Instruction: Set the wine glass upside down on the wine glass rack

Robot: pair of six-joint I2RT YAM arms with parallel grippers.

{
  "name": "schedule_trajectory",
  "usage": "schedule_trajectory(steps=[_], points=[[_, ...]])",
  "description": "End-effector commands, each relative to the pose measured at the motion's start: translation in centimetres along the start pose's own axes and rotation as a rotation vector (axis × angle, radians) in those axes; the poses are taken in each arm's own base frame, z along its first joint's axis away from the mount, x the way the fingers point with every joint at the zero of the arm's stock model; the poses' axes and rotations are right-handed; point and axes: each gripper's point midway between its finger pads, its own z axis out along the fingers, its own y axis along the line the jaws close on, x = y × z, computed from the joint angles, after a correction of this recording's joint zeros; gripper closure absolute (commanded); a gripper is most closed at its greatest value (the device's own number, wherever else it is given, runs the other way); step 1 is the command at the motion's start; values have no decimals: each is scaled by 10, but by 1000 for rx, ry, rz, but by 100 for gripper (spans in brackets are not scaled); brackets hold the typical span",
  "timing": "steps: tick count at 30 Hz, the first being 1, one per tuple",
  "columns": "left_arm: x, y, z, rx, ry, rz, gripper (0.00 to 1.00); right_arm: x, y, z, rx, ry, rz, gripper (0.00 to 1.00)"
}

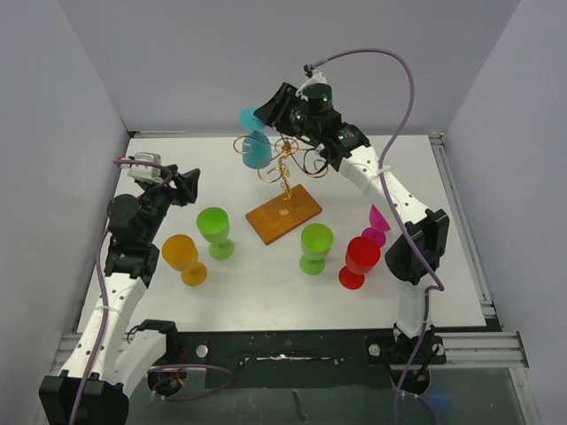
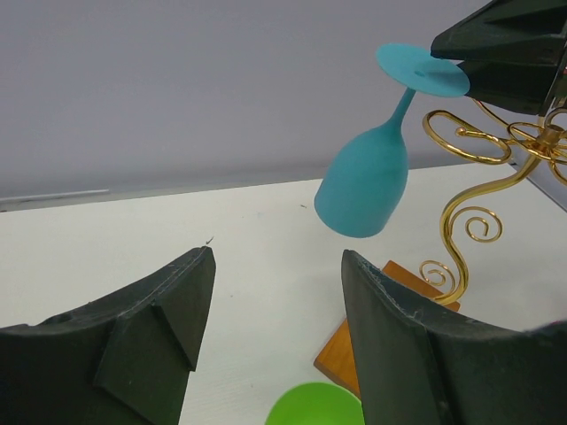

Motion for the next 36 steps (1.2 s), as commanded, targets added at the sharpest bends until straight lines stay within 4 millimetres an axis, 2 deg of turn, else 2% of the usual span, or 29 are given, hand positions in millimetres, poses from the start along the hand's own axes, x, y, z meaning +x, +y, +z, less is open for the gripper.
schedule_trajectory(steps=[1,7,11,14,18,20,22,23,25,27,28,31,36], points=[[-24,-5,0,8,-60,18,42,-31,32,-32,-34,-89,-33,55],[-36,-8,-1,8,-46,8,42,-44,40,-48,-37,-126,-63,46],[-46,-14,-2,17,-19,-8,37,-59,55,-64,-90,-157,-95,35],[-55,-16,-5,16,-17,-10,34,-68,59,-76,-125,-159,-123,32],[-67,-21,-13,32,-38,2,33,-81,61,-103,-122,-197,-171,30],[-71,-29,-18,69,-44,10,33,-82,51,-120,-99,-216,-202,29],[-73,-36,-22,106,-46,16,33,-85,39,-142,-63,-252,-234,29],[-74,-40,-24,127,-46,18,33,-88,35,-161,-49,-284,-254,29],[-72,-48,-26,172,-37,21,33,-85,11,-184,22,-313,-286,30],[-70,-59,-29,238,-35,32,33,-81,-16,-209,127,-342,-288,32],[-68,-65,-30,276,-35,40,33,-75,-37,-220,207,-358,-282,33],[-62,-81,-34,382,-36,44,33,-64,-74,-253,353,-386,-290,33],[-58,-83,-32,395,-43,29,33,-32,-148,-285,652,-320,-307,34]])
